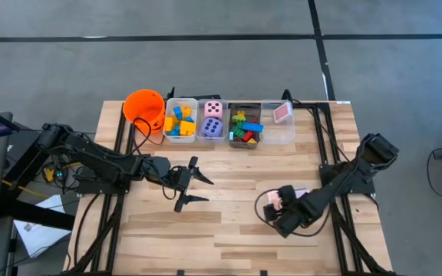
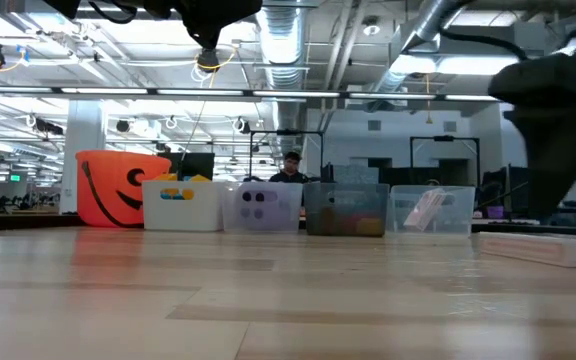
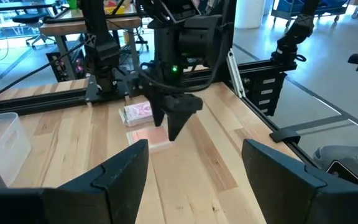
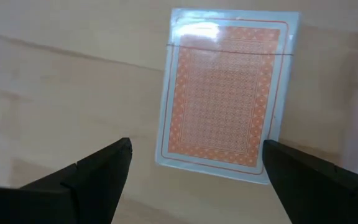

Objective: Pick & Place Toys
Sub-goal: Put the orange deck of cards into the right transparent bin

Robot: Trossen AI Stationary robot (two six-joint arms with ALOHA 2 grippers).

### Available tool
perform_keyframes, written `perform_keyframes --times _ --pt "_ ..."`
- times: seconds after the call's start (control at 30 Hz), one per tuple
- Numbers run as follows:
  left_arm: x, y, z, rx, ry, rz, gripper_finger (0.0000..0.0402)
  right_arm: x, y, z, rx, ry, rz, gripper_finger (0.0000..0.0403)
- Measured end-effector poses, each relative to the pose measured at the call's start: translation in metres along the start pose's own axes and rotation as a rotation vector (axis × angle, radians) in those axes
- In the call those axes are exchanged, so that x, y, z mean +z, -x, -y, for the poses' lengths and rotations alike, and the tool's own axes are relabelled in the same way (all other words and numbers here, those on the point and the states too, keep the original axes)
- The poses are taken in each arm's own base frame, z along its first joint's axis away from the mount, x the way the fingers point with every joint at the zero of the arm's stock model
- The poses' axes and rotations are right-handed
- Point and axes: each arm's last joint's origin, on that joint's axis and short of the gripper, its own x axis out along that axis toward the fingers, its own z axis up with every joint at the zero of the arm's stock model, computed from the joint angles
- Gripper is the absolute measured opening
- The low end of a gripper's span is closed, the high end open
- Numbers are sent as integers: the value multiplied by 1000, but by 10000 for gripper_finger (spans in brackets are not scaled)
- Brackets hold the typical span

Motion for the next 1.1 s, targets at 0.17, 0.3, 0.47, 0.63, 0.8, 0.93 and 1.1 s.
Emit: perform_keyframes --times 0.17,0.3,0.47,0.63,0.8,0.93,1.1 --pt "0 0 0 0 0 0 250 12 1 -18 29 76 -17 357" --pt "0 0 0 0 -1 0 250 21 2 -26 53 148 9 357" --pt "0 0 0 0 -1 0 250 29 1 -35 93 120 4 357" --pt "0 0 0 0 -1 0 250 31 1 -41 136 132 -18 357" --pt "0 0 0 0 -1 -1 250 33 0 -42 133 104 -19 357" --pt "0 0 0 0 -1 0 250 38 -1 -43 128 92 -15 357" --pt "0 0 0 0 -1 0 250 45 -3 -43 108 151 0 357"
